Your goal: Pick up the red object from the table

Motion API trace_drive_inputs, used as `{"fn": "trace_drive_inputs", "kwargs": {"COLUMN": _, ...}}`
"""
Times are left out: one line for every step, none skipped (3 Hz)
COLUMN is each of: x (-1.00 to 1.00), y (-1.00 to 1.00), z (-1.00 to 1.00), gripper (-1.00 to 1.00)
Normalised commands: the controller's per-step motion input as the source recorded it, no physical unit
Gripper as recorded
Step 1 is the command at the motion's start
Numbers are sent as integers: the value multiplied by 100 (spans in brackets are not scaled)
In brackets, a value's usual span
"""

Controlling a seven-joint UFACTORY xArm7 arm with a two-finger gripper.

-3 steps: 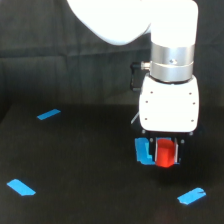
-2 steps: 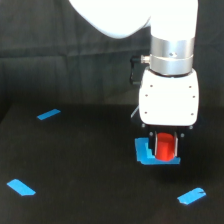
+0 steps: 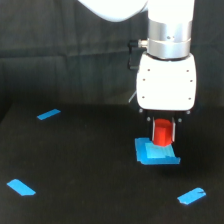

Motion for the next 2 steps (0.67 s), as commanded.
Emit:
{"fn": "trace_drive_inputs", "kwargs": {"x": -11, "y": 19, "z": 88, "gripper": -100}}
{"fn": "trace_drive_inputs", "kwargs": {"x": -13, "y": 28, "z": 80, "gripper": -100}}
